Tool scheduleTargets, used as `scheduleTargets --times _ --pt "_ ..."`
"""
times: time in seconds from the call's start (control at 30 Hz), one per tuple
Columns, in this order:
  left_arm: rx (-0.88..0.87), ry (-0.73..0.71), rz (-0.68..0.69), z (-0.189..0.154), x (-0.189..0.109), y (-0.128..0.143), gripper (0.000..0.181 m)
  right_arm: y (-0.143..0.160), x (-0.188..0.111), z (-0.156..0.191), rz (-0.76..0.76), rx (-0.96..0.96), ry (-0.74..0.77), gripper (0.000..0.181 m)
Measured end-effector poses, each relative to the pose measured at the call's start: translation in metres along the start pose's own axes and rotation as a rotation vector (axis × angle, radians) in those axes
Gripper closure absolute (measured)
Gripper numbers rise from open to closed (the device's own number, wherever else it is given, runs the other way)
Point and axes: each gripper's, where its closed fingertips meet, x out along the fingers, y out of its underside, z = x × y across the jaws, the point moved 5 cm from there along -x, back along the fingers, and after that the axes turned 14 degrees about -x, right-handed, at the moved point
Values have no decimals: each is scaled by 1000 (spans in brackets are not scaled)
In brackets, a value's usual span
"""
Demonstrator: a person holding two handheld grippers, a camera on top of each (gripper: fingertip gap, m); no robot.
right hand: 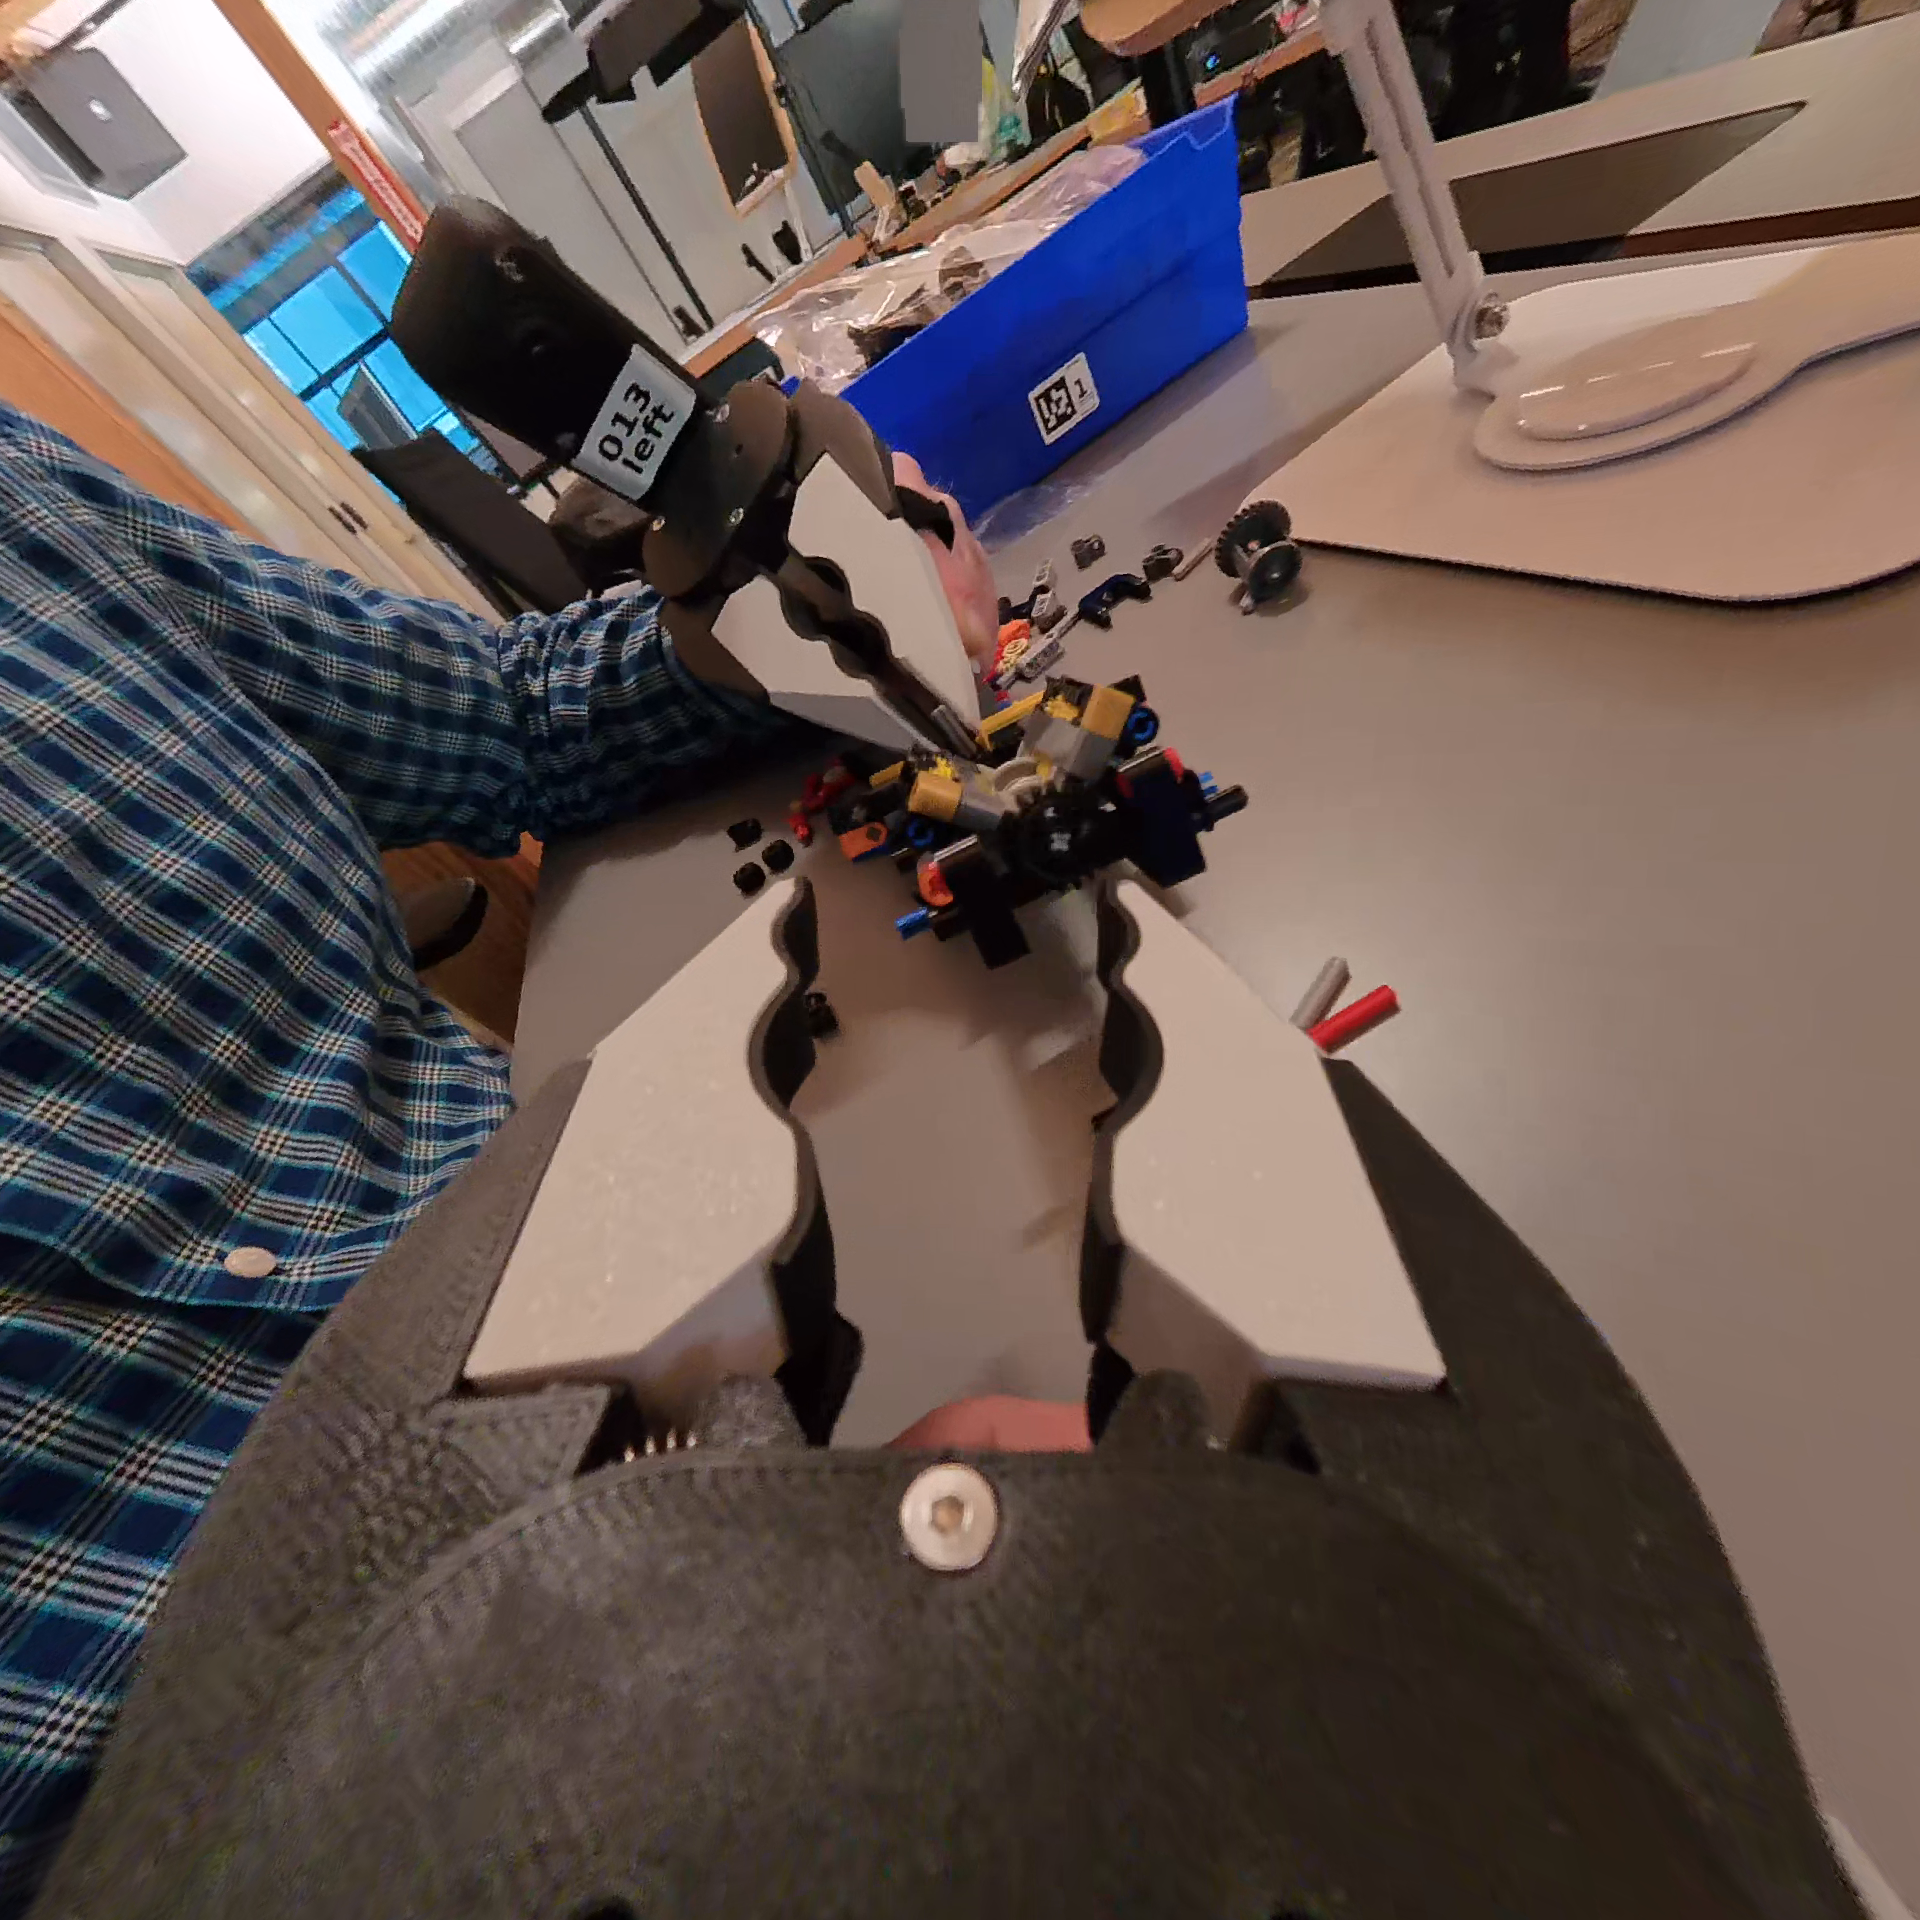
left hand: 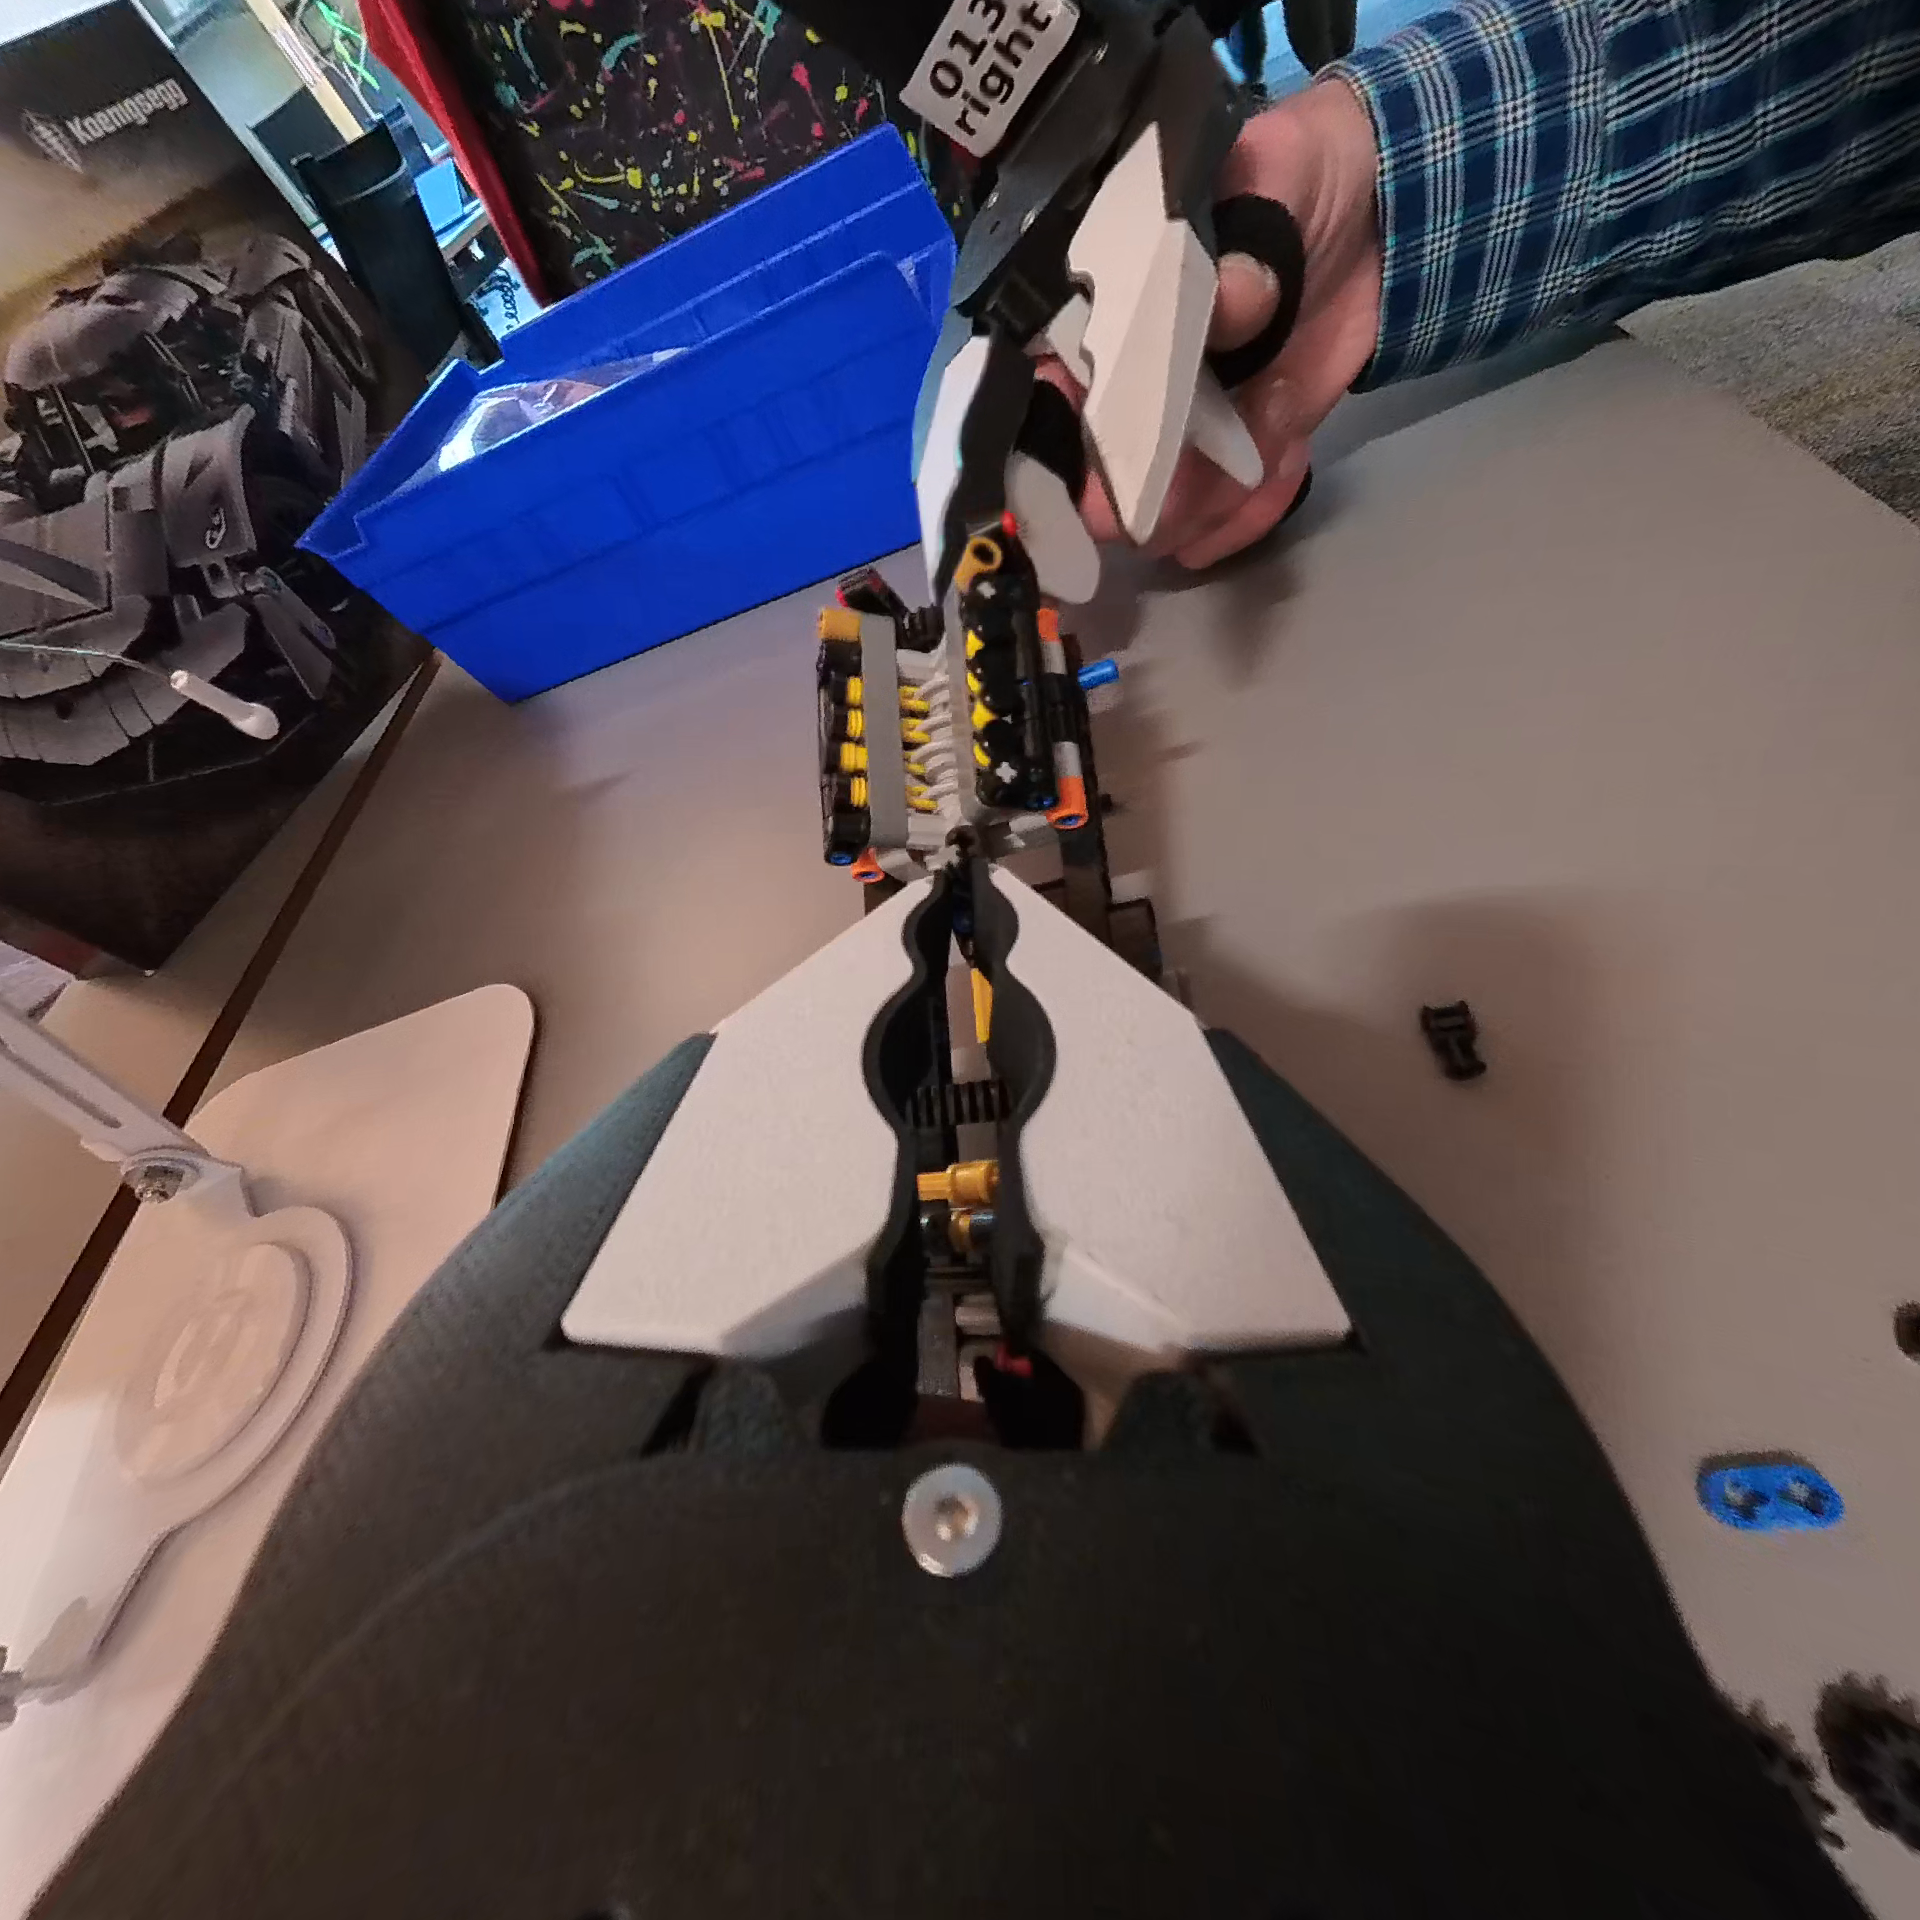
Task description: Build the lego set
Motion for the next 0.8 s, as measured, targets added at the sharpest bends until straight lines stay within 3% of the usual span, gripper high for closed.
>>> scheduleTargets --times 0.13,0.23,0.47,0.6,0.8 --pt "1 0 3 0 0 0 181 0 3 3 10 -14 -7 125" --pt "-4 -3 0 1 -1 -1 181 1 0 5 17 -15 -32 140" --pt "3 -1 8 -1 0 0 181 -3 3 1 11 -23 3 122" --pt "-5 -7 4 1 -1 0 181 -1 0 5 18 -17 -34 138" --pt "5 -4 10 0 1 0 181 -1 0 -1 18 -10 7 124"
